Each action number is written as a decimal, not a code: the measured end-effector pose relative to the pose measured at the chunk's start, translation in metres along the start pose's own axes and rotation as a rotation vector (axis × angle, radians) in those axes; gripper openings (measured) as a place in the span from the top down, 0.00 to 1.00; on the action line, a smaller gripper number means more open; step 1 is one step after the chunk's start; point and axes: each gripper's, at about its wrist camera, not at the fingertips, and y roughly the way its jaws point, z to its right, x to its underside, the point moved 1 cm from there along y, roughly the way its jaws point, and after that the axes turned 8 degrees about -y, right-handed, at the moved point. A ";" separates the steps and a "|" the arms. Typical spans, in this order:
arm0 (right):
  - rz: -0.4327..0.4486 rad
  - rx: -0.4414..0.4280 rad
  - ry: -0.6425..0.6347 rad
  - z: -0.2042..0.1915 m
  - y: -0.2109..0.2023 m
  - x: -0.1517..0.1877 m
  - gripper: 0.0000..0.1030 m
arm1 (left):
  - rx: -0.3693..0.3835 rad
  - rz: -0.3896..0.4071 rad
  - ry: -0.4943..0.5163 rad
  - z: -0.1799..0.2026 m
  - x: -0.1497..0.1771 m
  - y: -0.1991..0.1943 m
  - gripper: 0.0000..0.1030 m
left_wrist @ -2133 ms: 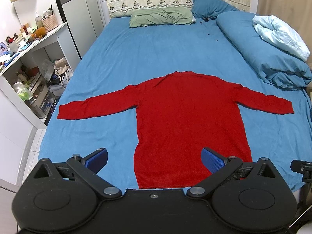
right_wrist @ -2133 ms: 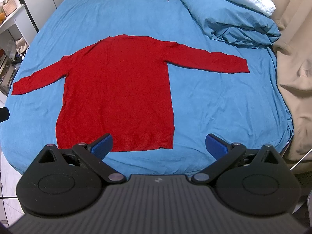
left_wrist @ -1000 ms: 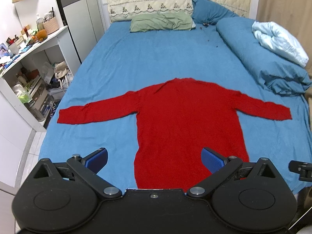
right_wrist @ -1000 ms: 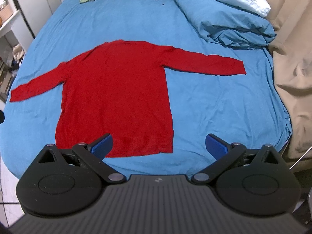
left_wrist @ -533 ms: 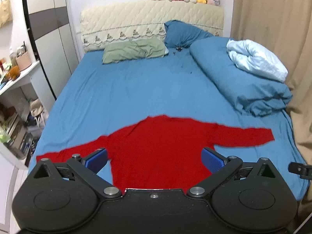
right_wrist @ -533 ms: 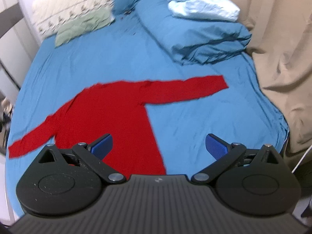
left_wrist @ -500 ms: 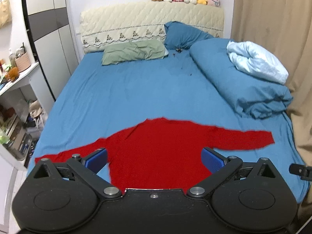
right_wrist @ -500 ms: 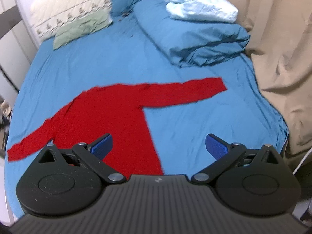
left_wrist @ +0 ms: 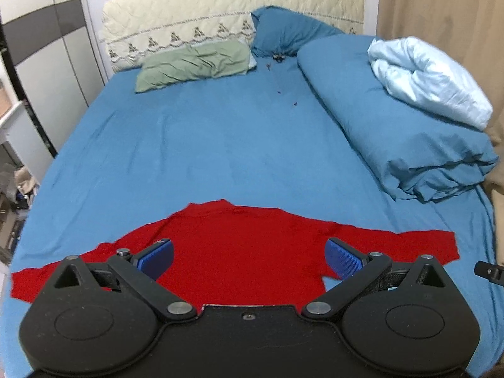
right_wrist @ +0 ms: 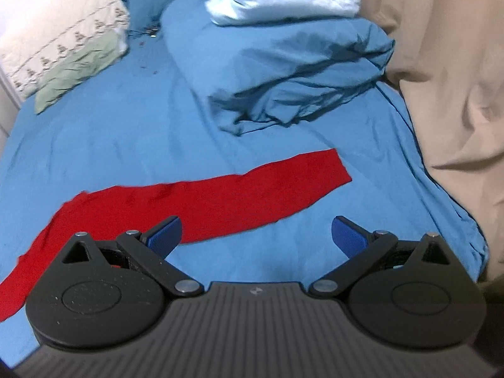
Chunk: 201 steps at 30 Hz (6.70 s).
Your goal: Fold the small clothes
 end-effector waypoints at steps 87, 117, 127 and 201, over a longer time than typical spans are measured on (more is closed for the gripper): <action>0.137 -0.265 -0.457 -0.196 0.220 0.090 0.20 | 0.213 -0.140 -0.076 -0.083 0.064 0.311 0.47; 0.008 -0.250 -0.488 -0.217 0.247 0.088 0.05 | -0.025 0.132 -0.340 -0.227 0.058 0.238 0.96; 0.052 -0.122 -0.571 -0.240 0.263 0.078 0.02 | -0.059 0.148 -0.376 -0.253 0.076 0.246 0.96; 0.017 -0.588 -0.679 -0.515 0.123 0.112 0.00 | -0.288 0.068 -0.750 -0.519 0.146 0.117 0.10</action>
